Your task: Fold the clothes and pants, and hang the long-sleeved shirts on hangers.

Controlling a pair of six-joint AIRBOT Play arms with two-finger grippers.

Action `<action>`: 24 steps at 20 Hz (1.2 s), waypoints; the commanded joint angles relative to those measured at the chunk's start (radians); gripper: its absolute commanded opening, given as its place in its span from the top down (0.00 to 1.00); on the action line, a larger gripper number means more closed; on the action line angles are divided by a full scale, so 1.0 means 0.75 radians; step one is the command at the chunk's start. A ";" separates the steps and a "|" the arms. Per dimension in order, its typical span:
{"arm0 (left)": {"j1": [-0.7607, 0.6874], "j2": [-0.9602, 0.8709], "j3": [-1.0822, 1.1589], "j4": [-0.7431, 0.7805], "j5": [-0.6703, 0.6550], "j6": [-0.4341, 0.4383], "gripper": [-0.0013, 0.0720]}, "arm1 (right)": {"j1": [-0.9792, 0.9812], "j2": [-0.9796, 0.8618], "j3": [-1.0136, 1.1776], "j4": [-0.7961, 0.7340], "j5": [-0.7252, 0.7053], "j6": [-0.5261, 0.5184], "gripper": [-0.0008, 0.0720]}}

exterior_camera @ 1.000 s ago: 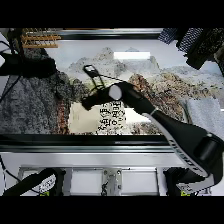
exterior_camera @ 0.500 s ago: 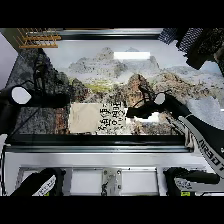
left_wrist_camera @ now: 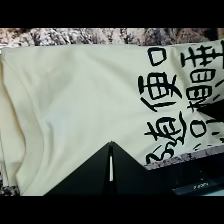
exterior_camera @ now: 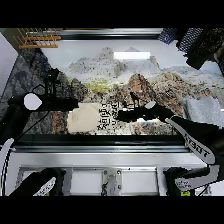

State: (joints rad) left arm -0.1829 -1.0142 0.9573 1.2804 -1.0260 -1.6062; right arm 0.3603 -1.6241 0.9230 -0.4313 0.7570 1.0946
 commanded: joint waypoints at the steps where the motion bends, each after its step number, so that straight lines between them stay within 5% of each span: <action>1: -0.011 0.002 -0.002 -0.001 0.003 -0.033 0.98 | 0.044 0.000 0.028 0.103 -0.057 -0.100 0.97; 3: -0.014 0.002 -0.002 -0.008 -0.013 -0.034 0.98 | -0.025 0.078 0.058 -0.087 -0.054 0.030 0.97; 7: -0.063 0.001 -0.003 -0.046 -0.010 -0.034 0.98 | -0.378 0.348 0.137 -0.849 0.149 0.517 0.97; 9: -0.128 0.001 -0.003 -0.046 0.027 -0.034 0.98 | -0.632 0.498 0.155 -1.072 0.261 0.571 0.97; 16: -0.302 0.001 -0.002 -0.045 0.154 -0.034 0.98 | -1.398 0.804 0.155 -1.105 0.259 0.571 0.97; 24: -0.297 0.001 -0.003 -0.041 0.152 -0.033 0.98 | -1.554 0.992 0.155 -1.032 0.178 0.572 0.97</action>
State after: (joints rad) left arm -0.4042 -1.0134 0.9558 1.2484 -0.9157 -1.6318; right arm -0.7776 -0.9318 1.0382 -1.2068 0.9085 1.5192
